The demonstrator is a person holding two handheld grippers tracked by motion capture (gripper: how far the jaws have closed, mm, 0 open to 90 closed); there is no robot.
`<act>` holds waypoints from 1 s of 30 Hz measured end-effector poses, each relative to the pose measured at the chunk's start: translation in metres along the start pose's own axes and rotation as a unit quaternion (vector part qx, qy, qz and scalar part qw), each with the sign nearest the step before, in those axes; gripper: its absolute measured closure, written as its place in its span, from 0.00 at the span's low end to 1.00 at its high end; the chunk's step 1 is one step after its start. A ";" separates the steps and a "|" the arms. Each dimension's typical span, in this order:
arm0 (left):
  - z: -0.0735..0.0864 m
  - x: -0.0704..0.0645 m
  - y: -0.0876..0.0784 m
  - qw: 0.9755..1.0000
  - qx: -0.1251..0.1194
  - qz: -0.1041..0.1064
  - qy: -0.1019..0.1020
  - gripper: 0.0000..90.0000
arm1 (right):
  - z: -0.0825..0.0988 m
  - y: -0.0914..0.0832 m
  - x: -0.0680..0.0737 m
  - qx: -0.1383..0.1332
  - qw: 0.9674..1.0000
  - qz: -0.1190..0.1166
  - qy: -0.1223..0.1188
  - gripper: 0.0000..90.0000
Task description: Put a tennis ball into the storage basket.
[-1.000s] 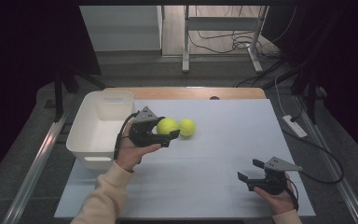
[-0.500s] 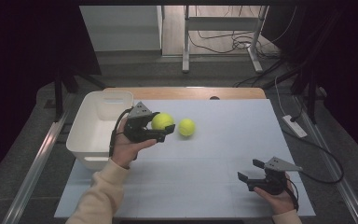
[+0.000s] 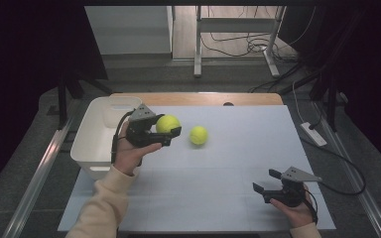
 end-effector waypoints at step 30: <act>-0.014 0.038 -0.021 0.999 -0.009 -0.048 -0.017 0.29 | -0.001 0.000 0.000 -0.002 1.000 0.001 0.002 0.15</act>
Point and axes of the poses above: each handheld gripper's, and its own axes: y roughly forward along the jaws, z roughly out of its underside, x roughly to its left, the point moved 5 cm from there along y, roughly forward along the jaws, and after that the axes turned 6 degrees about -x, right-handed, at the moved point
